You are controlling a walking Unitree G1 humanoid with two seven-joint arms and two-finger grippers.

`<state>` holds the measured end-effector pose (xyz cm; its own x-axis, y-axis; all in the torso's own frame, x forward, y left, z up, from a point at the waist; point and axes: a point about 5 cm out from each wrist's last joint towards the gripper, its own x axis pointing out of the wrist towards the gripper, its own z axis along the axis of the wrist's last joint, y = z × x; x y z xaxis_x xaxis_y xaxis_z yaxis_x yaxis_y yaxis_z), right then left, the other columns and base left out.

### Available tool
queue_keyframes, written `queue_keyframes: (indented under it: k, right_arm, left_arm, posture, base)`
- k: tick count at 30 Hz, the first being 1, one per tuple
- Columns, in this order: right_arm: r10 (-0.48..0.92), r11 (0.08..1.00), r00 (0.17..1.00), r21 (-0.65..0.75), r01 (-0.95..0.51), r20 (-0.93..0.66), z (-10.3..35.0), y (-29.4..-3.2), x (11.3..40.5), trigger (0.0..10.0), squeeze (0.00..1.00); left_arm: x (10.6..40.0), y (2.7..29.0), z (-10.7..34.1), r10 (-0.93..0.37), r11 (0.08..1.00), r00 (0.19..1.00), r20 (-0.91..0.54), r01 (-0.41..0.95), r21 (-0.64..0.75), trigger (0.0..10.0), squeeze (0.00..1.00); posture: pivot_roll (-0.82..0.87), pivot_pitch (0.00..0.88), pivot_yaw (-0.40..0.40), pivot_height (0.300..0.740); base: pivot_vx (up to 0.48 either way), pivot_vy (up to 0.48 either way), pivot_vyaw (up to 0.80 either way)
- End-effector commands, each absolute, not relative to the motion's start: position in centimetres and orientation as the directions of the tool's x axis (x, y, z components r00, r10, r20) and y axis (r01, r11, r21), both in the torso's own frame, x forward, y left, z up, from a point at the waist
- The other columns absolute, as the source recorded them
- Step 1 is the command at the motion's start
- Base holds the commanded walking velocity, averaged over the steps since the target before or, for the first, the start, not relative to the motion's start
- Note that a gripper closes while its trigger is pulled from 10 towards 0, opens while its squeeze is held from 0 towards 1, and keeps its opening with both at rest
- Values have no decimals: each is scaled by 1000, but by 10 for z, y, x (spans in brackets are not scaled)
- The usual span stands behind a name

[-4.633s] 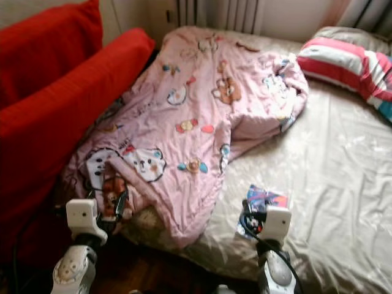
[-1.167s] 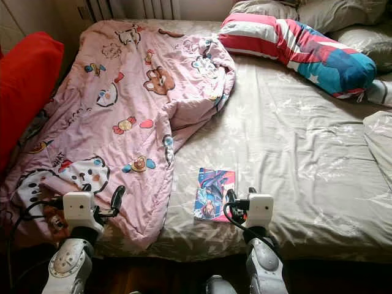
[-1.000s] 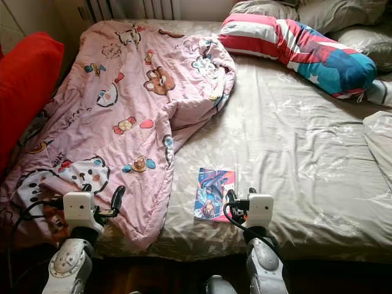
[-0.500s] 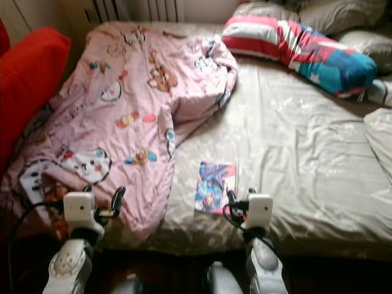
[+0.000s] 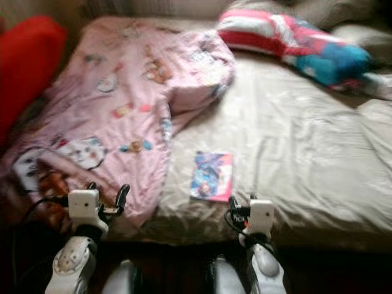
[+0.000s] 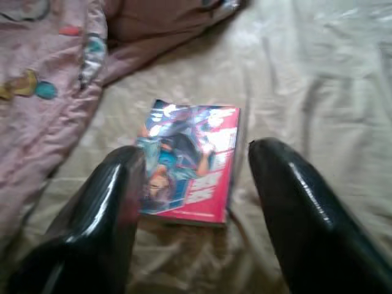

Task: Clean up the room

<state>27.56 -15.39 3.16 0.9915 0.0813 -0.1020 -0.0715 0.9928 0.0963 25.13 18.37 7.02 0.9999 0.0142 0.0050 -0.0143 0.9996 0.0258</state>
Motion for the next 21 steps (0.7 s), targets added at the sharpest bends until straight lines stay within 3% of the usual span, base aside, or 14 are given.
queue_keyframes:
  k: [1, 9, 13, 21]
  right_arm:
    - [67, 992, 989, 114, -51, -135, 24, -155, 268, 10000, 0]
    - [98, 989, 988, 119, -84, -117, 30, -158, 275, 10000, 0]
    - [49, 987, 993, 155, -32, -105, 35, -163, 280, 10000, 0]
    - [59, 995, 992, 82, -49, -114, 32, -160, 274, 10000, 0]
  left_arm:
    - [252, 184, 72, 14, 1000, 1000, 9, -14, 22, 10000, 0]
    - [256, 185, 74, -2, 1000, 1000, 13, 1, 27, 10000, 0]
    - [258, 185, 76, 1, 1000, 1000, 20, -2, 24, 10000, 0]
    - [259, 182, 76, -16, 1000, 1000, 18, 16, 22, 10000, 0]
  posture:
    - [-54, 229, -14, 653]
    - [-64, 236, -6, 653]
    - [-66, 240, 0, 653]
    - [-74, 246, 8, 653]
  base:
    - [0, 0, 0]
    - [0, 0, 0]
    - [0, 0, 0]
    - [0, 0, 0]
